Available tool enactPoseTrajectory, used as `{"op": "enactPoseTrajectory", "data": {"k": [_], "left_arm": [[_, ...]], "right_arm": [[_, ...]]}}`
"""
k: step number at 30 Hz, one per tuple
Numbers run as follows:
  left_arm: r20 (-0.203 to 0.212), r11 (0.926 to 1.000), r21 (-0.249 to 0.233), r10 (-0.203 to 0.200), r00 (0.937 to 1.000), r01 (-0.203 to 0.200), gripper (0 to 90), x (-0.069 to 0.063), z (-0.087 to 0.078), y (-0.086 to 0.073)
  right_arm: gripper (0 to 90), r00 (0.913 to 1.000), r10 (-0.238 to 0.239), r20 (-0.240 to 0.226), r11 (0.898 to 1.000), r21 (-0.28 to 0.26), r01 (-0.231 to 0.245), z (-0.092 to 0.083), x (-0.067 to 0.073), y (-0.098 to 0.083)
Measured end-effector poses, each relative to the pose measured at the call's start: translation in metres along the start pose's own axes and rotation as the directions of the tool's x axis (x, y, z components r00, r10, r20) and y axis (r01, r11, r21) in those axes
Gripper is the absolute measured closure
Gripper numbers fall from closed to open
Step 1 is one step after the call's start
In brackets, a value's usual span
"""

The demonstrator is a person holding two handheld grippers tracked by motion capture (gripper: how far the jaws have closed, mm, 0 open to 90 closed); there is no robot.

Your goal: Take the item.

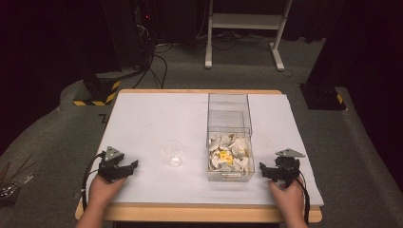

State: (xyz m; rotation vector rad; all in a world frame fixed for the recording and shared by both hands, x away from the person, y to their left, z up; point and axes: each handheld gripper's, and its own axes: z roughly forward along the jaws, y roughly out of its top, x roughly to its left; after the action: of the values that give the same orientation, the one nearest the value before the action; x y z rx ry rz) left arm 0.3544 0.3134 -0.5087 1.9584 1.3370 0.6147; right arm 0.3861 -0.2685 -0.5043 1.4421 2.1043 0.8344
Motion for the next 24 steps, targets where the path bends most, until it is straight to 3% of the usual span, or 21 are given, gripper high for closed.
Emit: {"op": "enactPoseTrajectory", "data": {"k": [24], "left_arm": [[-0.008, 1.0, 0.0, 0.003, 1.0, -0.003, 30.9, -0.0005, -0.0002, 0.0]], "right_arm": [[7.6, 1.0, 0.004, -0.004, 1.0, 0.008, -0.004, -0.0002, -0.0003, 0.0006]]}}
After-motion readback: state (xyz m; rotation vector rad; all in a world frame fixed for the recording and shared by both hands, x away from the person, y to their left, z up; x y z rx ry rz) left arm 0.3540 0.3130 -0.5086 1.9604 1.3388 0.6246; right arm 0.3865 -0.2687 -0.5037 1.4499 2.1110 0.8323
